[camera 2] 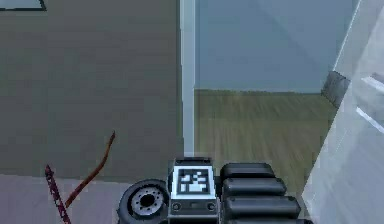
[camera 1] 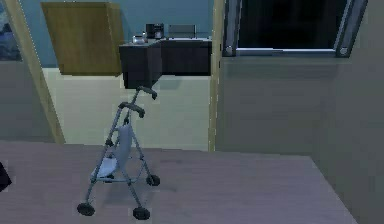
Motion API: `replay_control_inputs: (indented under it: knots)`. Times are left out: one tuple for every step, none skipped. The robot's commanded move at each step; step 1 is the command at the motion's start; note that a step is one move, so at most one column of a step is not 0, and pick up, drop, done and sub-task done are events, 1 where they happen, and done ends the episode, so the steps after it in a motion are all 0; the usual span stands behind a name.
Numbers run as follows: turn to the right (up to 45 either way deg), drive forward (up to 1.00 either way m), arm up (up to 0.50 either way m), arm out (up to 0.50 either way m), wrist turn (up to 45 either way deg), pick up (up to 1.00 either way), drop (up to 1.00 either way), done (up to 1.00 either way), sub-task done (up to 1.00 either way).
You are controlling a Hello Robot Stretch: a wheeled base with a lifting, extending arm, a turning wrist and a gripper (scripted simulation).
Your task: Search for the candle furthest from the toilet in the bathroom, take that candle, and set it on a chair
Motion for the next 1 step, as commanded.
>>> replay_control_inputs:
  knots:
    - [0.0,1.0,0.0,0.0,0.0,0.0,0.0,0.0,0.0]
